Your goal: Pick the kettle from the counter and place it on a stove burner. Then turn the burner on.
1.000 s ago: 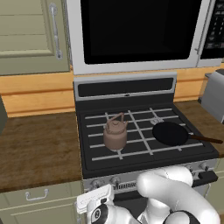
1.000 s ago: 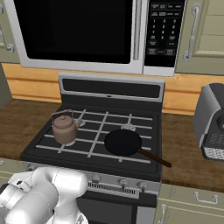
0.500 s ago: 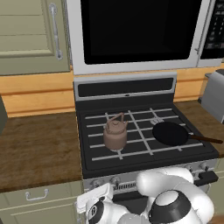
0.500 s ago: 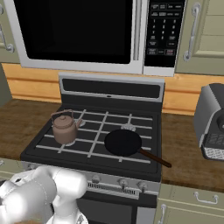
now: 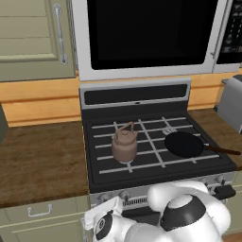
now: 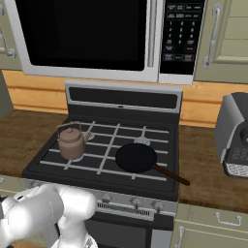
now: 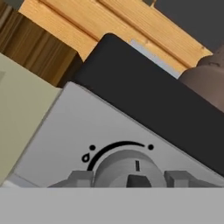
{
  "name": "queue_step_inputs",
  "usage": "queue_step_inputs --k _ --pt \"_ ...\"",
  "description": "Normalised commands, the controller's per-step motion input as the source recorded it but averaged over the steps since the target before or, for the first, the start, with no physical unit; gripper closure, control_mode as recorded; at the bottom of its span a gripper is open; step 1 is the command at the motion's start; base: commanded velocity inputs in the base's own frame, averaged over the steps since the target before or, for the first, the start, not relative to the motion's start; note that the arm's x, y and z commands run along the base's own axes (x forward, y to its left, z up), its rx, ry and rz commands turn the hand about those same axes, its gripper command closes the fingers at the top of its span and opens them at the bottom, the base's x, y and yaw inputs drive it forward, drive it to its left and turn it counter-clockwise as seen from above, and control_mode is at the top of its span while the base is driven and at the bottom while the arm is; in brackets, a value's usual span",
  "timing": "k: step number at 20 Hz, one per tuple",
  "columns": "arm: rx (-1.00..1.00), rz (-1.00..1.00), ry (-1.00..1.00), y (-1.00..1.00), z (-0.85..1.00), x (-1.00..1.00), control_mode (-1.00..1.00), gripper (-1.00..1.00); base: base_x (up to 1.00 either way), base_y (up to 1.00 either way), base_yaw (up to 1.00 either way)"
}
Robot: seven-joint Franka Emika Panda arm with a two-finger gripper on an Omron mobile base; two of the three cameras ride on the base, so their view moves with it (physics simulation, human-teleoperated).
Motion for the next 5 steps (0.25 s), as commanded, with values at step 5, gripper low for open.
queue_step_inputs --k 5 --pt "-0.11 0.00 -0.04 0.10 0.06 -0.02 -1.00 -1.00 0.00 0.00 0.00"
